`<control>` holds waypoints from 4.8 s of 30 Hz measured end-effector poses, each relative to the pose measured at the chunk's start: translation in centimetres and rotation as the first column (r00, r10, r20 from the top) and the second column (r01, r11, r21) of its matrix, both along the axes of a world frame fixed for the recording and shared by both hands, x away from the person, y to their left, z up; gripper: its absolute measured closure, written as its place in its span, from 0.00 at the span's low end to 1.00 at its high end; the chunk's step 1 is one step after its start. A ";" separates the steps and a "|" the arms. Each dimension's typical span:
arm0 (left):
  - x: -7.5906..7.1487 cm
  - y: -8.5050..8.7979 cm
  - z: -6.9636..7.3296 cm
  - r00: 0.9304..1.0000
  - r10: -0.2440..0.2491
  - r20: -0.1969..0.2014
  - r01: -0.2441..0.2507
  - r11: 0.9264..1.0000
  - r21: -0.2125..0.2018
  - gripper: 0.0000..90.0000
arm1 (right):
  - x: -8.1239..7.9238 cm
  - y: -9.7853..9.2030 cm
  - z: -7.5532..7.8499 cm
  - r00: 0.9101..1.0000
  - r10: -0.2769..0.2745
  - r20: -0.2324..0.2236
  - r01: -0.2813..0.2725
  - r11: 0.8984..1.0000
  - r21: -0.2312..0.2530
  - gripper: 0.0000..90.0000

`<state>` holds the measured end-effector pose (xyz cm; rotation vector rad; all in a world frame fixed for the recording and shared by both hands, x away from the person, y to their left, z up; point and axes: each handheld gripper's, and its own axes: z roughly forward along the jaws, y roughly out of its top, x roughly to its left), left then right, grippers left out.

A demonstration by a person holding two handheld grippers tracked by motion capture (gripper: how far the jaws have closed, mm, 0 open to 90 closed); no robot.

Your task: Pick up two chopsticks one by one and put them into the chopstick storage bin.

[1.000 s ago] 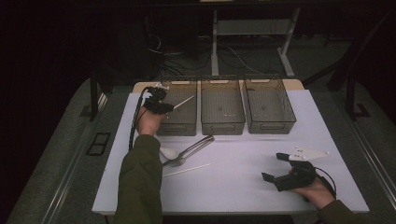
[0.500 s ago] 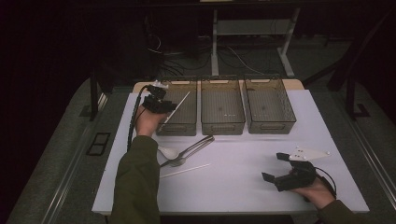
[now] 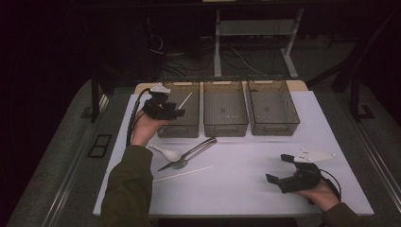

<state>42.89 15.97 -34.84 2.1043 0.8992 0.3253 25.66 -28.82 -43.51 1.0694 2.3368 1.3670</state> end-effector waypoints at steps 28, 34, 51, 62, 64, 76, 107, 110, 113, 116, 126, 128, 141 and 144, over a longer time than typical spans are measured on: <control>-10.6 0.1 -2.3 0.980 -0.178 0.085 0.184 0.981 -0.064 0.30 | 0.0 -0.2 0.0 1.000 -0.003 -0.002 0.003 1.000 0.012 0.01; -12.6 0.8 -3.1 0.978 -0.185 0.098 0.191 0.980 -0.053 0.33 | 0.0 -0.2 0.0 1.000 -0.003 0.002 0.003 1.000 0.013 0.01; -15.3 4.0 -6.6 0.974 -0.225 0.012 0.225 0.974 -0.031 0.68 | -0.1 -0.2 0.0 1.000 -0.004 -0.001 0.004 1.000 0.013 0.01; -15.1 4.3 -7.8 0.966 -0.254 -0.049 0.254 0.967 -0.013 0.79 | -0.1 -0.1 0.0 1.000 -0.002 -0.002 0.002 1.000 0.012 0.01; -15.0 4.3 -8.0 0.963 -0.262 -0.059 0.262 0.965 -0.003 0.80 | -0.1 -0.1 0.0 1.000 -0.001 -0.001 0.001 1.000 0.012 0.01; -14.6 4.5 -9.2 0.955 -0.277 -0.110 0.282 0.959 0.029 0.90 | -0.1 -0.1 0.0 1.000 0.004 0.002 -0.004 1.000 0.010 0.01; -14.6 3.6 -9.5 0.926 -0.345 -0.150 0.354 0.934 0.040 0.94 | -0.2 0.0 0.0 1.000 0.009 0.003 -0.009 1.000 0.012 0.01; -14.6 3.5 -9.4 0.926 -0.347 -0.150 0.356 0.934 0.039 0.94 | -0.2 0.0 0.0 1.000 0.009 0.004 -0.009 1.000 0.012 0.01; -14.8 3.2 -9.2 0.924 -0.353 -0.151 0.361 0.932 0.034 0.94 | -0.2 0.0 0.0 1.000 0.009 0.004 -0.009 1.000 0.012 0.01; -14.9 3.1 -8.8 0.926 -0.353 -0.136 0.359 0.933 0.025 0.94 | -0.1 0.0 0.0 1.000 0.008 0.006 -0.008 1.000 0.011 0.01; -15.1 3.1 -7.4 0.948 -0.302 -0.104 0.301 0.953 -0.024 0.93 | 0.0 0.1 -0.2 1.000 0.007 -0.003 -0.007 1.000 0.005 0.01; -15.1 3.2 -7.1 0.955 -0.280 -0.101 0.277 0.960 -0.045 0.93 | 0.0 0.1 -0.3 1.000 0.003 -0.008 -0.003 1.000 0.003 0.01; -14.8 2.9 -6.3 0.972 -0.209 -0.111 0.207 0.978 -0.028 0.93 | 0.2 0.1 -0.4 1.000 -0.002 -0.018 0.003 1.000 0.010 0.01; -14.6 2.8 -6.0 0.973 -0.207 -0.102 0.206 0.978 -0.027 0.93 | 0.2 0.1 -0.4 1.000 -0.003 -0.017 0.004 1.000 0.012 0.01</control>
